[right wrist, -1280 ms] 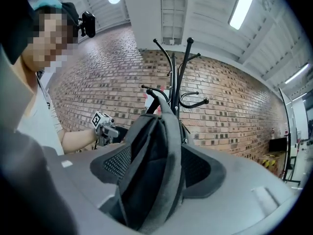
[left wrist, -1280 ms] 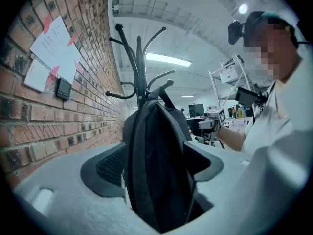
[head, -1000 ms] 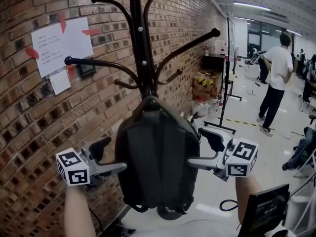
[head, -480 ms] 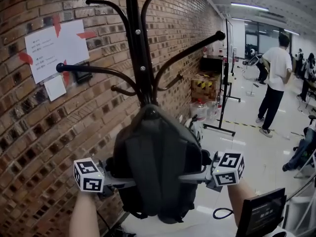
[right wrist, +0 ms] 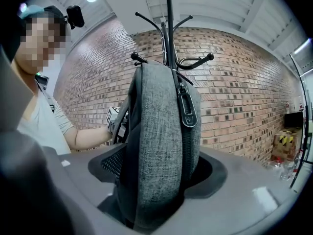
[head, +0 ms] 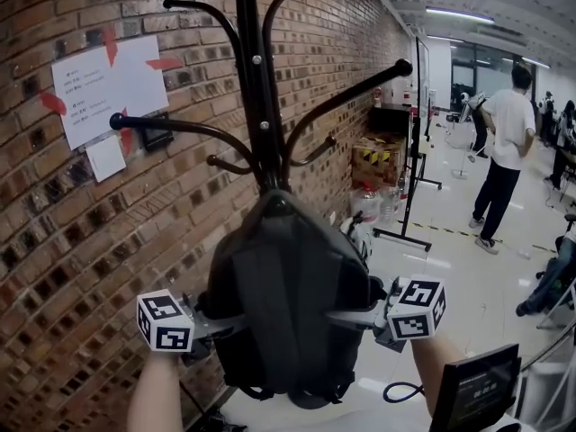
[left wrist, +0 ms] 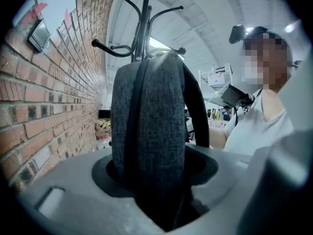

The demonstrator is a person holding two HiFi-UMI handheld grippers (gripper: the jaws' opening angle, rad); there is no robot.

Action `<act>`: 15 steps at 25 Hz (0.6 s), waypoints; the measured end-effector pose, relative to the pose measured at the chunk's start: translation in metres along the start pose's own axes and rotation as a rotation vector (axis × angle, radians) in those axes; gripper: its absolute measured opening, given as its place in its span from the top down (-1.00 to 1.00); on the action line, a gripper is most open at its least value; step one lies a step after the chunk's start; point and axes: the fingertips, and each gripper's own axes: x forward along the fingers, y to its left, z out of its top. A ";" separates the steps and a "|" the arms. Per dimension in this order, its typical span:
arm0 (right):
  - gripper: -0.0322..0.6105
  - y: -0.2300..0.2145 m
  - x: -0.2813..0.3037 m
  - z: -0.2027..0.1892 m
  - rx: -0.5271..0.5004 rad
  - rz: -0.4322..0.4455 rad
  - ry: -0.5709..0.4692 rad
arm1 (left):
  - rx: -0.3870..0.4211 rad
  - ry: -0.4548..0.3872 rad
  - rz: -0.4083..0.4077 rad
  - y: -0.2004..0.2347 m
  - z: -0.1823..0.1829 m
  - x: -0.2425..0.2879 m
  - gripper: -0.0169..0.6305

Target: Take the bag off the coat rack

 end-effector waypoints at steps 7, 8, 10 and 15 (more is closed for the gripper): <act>-0.10 0.003 -0.004 0.017 0.002 0.005 0.003 | 0.048 0.021 0.069 -0.005 0.015 -0.006 0.29; -0.09 0.005 -0.005 0.022 -0.003 0.005 -0.002 | 0.056 0.021 0.075 -0.007 0.019 -0.008 0.29; -0.08 0.010 -0.009 0.033 -0.013 0.001 -0.019 | 0.070 0.018 0.083 -0.013 0.030 -0.012 0.30; -0.08 0.031 -0.021 0.048 -0.037 -0.007 -0.040 | 0.104 0.006 0.101 -0.036 0.043 -0.022 0.31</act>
